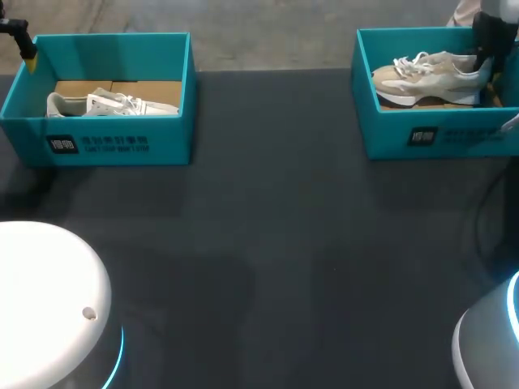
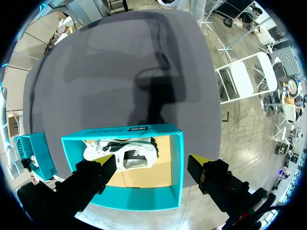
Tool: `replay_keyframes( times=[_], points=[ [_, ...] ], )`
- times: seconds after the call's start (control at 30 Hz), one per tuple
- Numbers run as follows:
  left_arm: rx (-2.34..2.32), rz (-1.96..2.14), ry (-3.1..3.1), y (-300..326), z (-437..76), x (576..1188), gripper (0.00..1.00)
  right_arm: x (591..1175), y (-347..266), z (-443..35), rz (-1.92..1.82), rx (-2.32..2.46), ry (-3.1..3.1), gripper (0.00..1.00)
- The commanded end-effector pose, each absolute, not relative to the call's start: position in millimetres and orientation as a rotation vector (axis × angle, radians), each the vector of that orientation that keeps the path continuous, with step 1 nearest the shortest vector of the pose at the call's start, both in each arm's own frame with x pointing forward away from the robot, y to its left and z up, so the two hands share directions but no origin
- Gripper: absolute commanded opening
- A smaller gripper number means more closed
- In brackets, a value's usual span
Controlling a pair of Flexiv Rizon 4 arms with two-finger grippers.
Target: Take the shoe out of the shoebox, open the shoe tongue, remove and reinsert the insole, then place the shoe into the shoebox
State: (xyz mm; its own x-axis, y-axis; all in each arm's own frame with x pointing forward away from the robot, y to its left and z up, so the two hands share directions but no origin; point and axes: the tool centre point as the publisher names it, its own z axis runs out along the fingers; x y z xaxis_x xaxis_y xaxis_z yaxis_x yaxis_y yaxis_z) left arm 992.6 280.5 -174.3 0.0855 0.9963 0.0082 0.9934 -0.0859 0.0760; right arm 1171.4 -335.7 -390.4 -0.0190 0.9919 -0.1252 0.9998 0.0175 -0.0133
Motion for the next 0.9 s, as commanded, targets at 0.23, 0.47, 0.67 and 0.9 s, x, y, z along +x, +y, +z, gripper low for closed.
replay_keyframes(
  times=[0.23, 0.47, 0.67, 0.9],
  points=[
    [2.277, 0.094, 2.091, 280, -174, 991, 1.00, 1177, -331, -363, -0.388, 2.258, 2.207, 0.00],
    [2.277, 0.094, 2.091, 280, -174, 991, 1.00, 1176, -336, -320, -0.371, 2.243, 2.138, 0.00],
    [2.277, 0.094, 2.091, 280, -174, 991, 1.00, 1170, -339, -277, -0.355, 2.246, 2.068, 0.00],
    [2.277, 0.094, 2.091, 280, -174, 991, 1.00, 1160, -332, -228, -0.330, 2.254, 2.003, 0.00]
  ],
)
